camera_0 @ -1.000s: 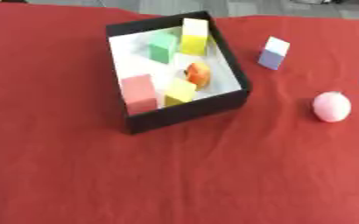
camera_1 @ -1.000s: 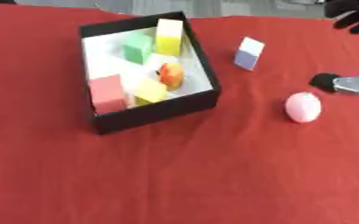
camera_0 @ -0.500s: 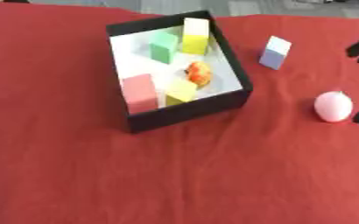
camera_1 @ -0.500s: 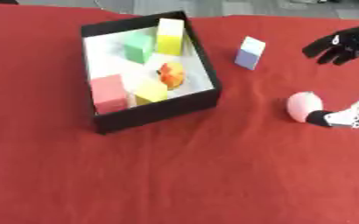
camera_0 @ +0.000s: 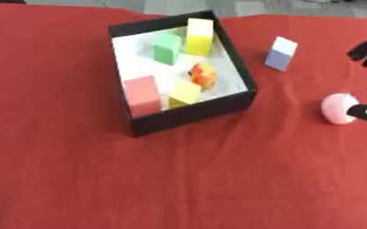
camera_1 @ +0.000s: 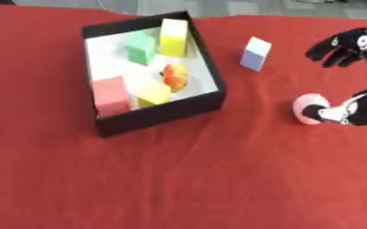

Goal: Pick up objects on the table and place them in the box.

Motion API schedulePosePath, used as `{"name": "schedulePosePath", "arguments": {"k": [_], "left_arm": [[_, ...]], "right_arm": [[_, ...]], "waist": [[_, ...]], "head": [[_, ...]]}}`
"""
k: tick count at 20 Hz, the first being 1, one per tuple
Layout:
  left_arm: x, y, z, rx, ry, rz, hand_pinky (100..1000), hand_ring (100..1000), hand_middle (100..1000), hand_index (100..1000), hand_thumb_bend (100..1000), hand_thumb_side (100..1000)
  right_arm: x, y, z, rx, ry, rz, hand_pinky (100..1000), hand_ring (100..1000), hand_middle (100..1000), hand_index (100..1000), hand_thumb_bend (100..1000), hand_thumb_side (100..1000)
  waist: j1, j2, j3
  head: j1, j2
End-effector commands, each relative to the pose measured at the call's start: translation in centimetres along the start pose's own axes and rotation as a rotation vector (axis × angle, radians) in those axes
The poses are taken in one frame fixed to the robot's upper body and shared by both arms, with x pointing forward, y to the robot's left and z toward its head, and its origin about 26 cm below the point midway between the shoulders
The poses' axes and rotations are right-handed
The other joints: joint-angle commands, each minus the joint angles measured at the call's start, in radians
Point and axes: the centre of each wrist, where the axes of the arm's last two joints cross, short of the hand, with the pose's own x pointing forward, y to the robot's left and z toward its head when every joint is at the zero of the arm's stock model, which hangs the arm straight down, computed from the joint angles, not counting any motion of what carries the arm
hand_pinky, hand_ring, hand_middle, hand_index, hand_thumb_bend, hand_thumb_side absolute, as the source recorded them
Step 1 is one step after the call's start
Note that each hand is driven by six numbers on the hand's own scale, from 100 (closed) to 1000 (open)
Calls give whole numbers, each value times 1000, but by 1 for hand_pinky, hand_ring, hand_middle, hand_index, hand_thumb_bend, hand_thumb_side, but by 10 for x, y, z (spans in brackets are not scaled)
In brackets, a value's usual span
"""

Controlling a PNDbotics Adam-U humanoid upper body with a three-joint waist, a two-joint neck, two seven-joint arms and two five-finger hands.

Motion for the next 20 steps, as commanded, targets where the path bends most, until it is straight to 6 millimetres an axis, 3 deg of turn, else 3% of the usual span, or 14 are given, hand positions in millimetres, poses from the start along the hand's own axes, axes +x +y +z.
{"name": "schedulePosePath", "arguments": {"k": [1, 9, 20], "left_arm": [[8, 0, -4, -14, -32, 1, 659, 688, 665, 770, 421, 718], [8, -1, -4, -13, -36, 7, 657, 685, 658, 766, 420, 710], [7, -1, -4, -6, -36, 14, 655, 683, 653, 763, 420, 706]], "right_arm": [[-8, 0, -8, 0, 42, 17, 796, 781, 768, 827, 524, 238], [-40, 12, -31, 7, 119, 31, 800, 789, 778, 835, 513, 242], [-86, 22, -36, 5, 223, 64, 810, 807, 791, 851, 507, 264]], "waist": [[5, -20, 3], [12, -16, 4], [12, -11, 5]], "head": [[-6, -5], [-7, -7], [-8, -14]]}}
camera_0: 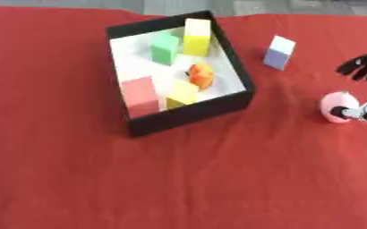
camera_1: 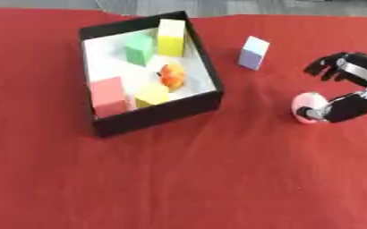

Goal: Pick up objects on the table and place them in the box.

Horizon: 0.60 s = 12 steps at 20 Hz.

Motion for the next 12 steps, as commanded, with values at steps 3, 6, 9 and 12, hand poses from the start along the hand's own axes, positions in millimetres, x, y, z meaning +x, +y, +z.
{"name": "schedulePosePath", "arguments": {"k": [3, 6, 9, 12], "left_arm": [[6, 0, -3, -5, -26, 8, 654, 682, 652, 761, 419, 705], [6, 0, -3, -4, -27, 10, 654, 682, 652, 761, 418, 703], [6, -1, -3, -4, -28, 14, 654, 682, 651, 760, 416, 702], [6, -1, -3, -2, -30, 15, 654, 683, 650, 760, 419, 699]], "right_arm": [[-17, -9, 3, -15, 37, 21, 811, 809, 795, 859, 505, 266], [-21, -7, 1, -2, 45, 21, 812, 810, 795, 862, 504, 274], [-25, -5, -2, 19, 58, 22, 810, 793, 784, 862, 504, 280], [-28, -3, -7, 31, 64, 20, 808, 785, 772, 860, 504, 279]], "waist": [[1, -14, -2], [2, -13, -3], [3, -12, -1], [5, -11, 1]], "head": [[0, -12], [-1, -13], [-5, -16], [-5, -17]]}}
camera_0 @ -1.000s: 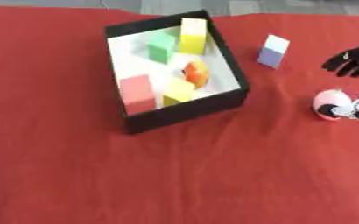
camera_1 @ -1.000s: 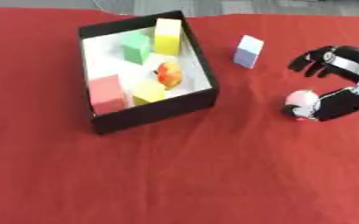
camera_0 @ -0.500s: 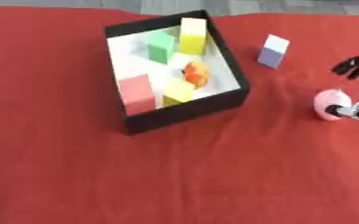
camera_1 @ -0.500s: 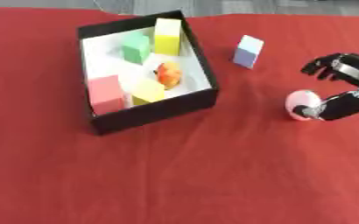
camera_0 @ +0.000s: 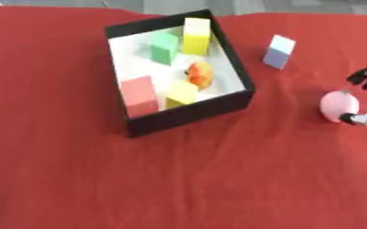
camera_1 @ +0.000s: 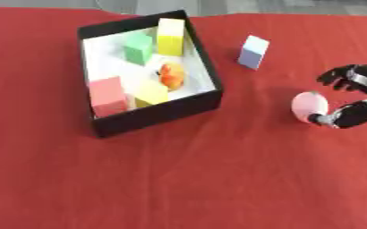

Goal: Pick up objects on the table and place them in the box.

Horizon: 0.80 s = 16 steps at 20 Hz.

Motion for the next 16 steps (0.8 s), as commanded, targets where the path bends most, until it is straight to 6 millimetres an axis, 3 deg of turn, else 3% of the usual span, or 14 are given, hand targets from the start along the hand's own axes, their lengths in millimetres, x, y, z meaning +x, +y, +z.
{"name": "schedulePosePath", "arguments": {"k": [1, 9, 16], "left_arm": [[7, 0, -3, 0, -29, 9, 654, 687, 649, 759, 419, 699], [6, -1, -3, 0, -30, 8, 653, 687, 656, 753, 414, 700], [6, -1, -2, 1, -30, 7, 653, 686, 661, 753, 410, 703]], "right_arm": [[-4, -12, 0, -20, 16, 20, 807, 782, 766, 857, 502, 275], [-12, -2, -18, -9, 48, 26, 801, 775, 745, 837, 474, 237], [-6, -2, -17, -24, 15, -5, 790, 727, 608, 722, 392, 100]], "waist": [[2, -14, 2], [5, -10, 6], [4, -9, 6]], "head": [[-5, -17], [-13, -17], [-10, -8]]}}
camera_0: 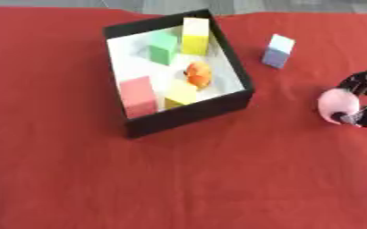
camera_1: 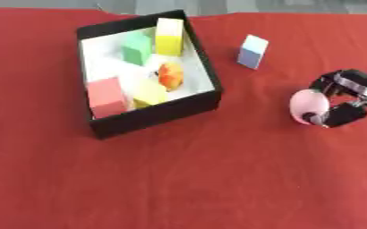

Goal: Pick up objects on the table and place them in the box.

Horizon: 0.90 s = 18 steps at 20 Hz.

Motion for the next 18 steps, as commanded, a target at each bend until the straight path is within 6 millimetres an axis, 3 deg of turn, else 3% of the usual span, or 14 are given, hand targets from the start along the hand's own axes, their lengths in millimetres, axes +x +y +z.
{"name": "schedulePosePath", "arguments": {"k": [1, 8, 18], "left_arm": [[6, 0, -3, -4, -30, 1, 654, 687, 661, 754, 408, 703], [6, 0, -3, -8, -29, 0, 652, 686, 661, 753, 408, 703], [7, 1, -3, -11, -29, -5, 646, 685, 661, 752, 409, 701]], "right_arm": [[2, -12, 7, -30, -15, 4, 783, 700, 579, 694, 369, 100], [25, -23, 20, -54, -111, 0, 754, 635, 535, 654, 360, 100], [49, -49, 52, -115, -216, 39, 735, 619, 531, 655, 351, 100]], "waist": [[1, -14, 0], [-3, -19, 3], [-11, -28, 3]], "head": [[0, -4], [5, 1], [12, 2]]}}
